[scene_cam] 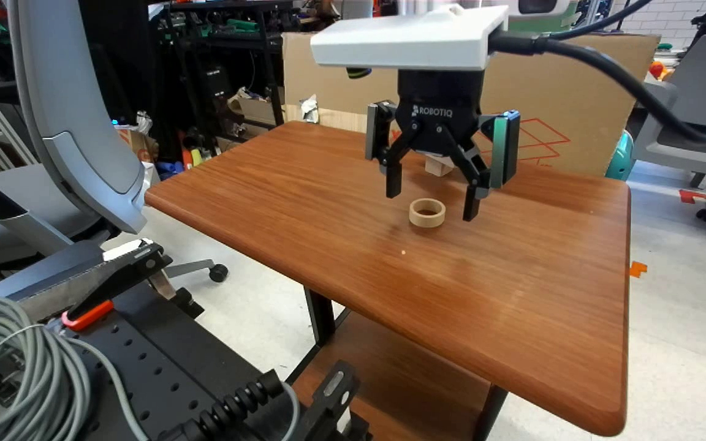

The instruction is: Pick up the circular block and put it on the pile of wooden blocks

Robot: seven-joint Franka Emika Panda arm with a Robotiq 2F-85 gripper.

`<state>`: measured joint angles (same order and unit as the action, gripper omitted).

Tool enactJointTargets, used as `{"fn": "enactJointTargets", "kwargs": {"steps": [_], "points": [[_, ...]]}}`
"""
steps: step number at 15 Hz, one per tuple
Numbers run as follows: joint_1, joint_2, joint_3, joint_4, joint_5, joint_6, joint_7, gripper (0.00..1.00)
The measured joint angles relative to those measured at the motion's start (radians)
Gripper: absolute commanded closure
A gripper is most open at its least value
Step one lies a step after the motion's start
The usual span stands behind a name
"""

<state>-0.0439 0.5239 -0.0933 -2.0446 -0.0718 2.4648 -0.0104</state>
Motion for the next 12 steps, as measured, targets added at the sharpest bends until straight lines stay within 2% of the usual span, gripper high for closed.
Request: {"fn": "enactJointTargets", "kwargs": {"steps": [6,7,8,10,12], "points": [[0.0,0.086,0.003,0.084,-0.004,-0.004,0.0,0.0],[0.0,0.096,0.004,0.094,-0.004,-0.005,0.0,0.04],[0.0,0.104,0.006,0.103,-0.004,-0.008,-0.001,0.26],[0.001,0.111,0.01,0.115,-0.004,-0.023,-0.004,0.32],[0.001,0.113,0.014,0.129,-0.004,-0.05,-0.004,0.48]]}}
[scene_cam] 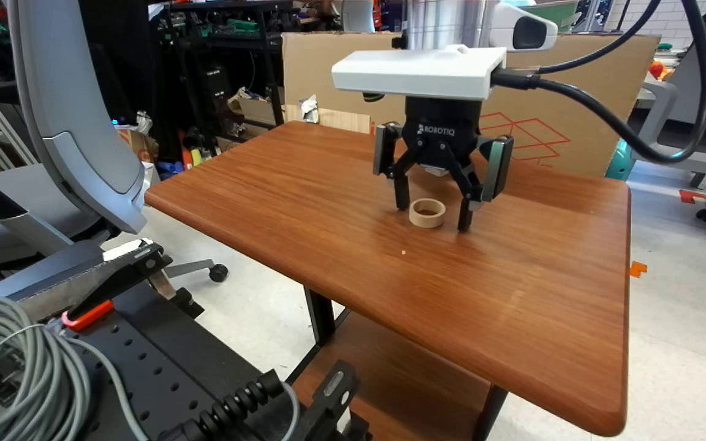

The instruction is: Pick up the circular block and put it on the pile of wooden blocks

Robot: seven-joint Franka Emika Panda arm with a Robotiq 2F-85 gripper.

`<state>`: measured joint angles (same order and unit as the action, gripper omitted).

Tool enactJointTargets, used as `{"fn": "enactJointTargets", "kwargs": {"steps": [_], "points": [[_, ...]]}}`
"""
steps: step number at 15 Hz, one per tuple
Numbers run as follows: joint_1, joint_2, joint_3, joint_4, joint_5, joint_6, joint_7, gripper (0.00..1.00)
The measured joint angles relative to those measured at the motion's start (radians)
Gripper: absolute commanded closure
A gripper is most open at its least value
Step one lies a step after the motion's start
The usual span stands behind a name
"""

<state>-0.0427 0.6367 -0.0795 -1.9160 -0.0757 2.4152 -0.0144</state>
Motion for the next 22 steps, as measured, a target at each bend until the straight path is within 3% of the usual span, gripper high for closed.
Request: {"fn": "enactJointTargets", "kwargs": {"steps": [4,10,16,22], "points": [[0.002,-0.006,0.0,0.014,0.0,-0.027,0.0,0.77],[0.001,-0.072,0.005,-0.031,0.014,-0.03,0.005,0.8],[0.001,-0.326,0.031,-0.16,0.09,-0.038,0.006,0.8],[0.0,-0.512,0.031,-0.167,0.16,-0.105,0.039,0.8]]}}
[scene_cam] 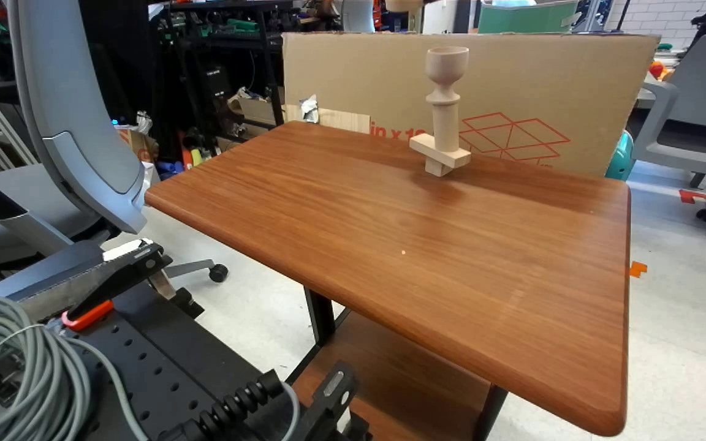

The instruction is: Pick up the circular block and put it on the pile of wooden blocks

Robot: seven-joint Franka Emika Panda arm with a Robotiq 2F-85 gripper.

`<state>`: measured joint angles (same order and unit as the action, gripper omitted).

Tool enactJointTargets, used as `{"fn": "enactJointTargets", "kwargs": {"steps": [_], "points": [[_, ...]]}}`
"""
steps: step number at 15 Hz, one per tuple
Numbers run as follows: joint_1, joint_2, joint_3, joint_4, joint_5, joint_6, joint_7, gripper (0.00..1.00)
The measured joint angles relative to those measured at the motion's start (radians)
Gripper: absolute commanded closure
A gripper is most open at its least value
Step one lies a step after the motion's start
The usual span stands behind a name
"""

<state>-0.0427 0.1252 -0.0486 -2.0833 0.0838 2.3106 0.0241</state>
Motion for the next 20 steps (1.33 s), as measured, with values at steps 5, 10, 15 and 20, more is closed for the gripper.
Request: {"fn": "enactJointTargets", "kwargs": {"steps": [5,10,15,20], "points": [[-0.001,0.003,-0.01,0.06,0.002,-0.022,0.074,0.8],[-0.001,0.086,-0.019,0.182,0.002,-0.083,0.162,0.8],[-0.001,0.208,-0.021,0.323,0.002,-0.154,0.222,0.8],[-0.001,0.321,-0.018,0.434,0.003,-0.216,0.23,0.8]]}}
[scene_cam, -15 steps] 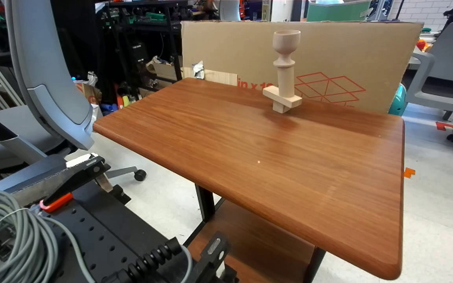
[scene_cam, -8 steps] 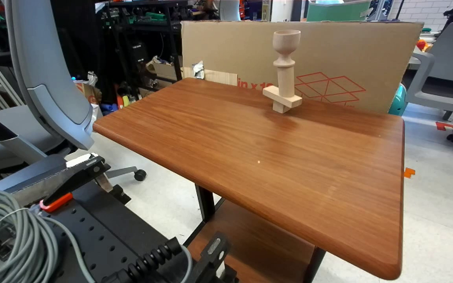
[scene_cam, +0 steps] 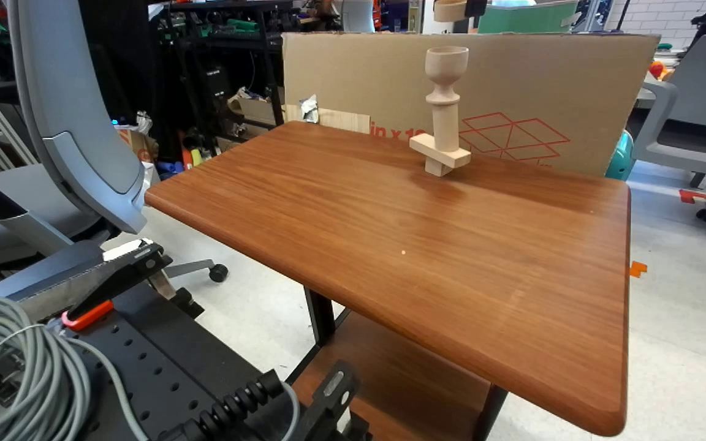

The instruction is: Pick up the circular block and put it on the pile of wooden blocks

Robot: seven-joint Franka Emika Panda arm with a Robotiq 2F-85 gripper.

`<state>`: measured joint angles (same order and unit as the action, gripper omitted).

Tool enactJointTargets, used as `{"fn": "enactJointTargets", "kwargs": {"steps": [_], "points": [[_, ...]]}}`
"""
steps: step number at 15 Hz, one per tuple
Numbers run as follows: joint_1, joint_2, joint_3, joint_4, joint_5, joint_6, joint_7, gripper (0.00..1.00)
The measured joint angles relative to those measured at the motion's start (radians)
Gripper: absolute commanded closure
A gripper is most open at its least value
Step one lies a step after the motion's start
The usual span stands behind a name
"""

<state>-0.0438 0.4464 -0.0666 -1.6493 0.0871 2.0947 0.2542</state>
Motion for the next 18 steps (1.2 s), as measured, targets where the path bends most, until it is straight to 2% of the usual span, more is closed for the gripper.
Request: {"fn": "enactJointTargets", "kwargs": {"steps": [5,18], "points": [[0.001,0.065,0.012,0.059,0.0,-0.016,0.0,0.8],[0.001,0.108,0.023,0.116,0.0,-0.06,0.0,0.8]]}}
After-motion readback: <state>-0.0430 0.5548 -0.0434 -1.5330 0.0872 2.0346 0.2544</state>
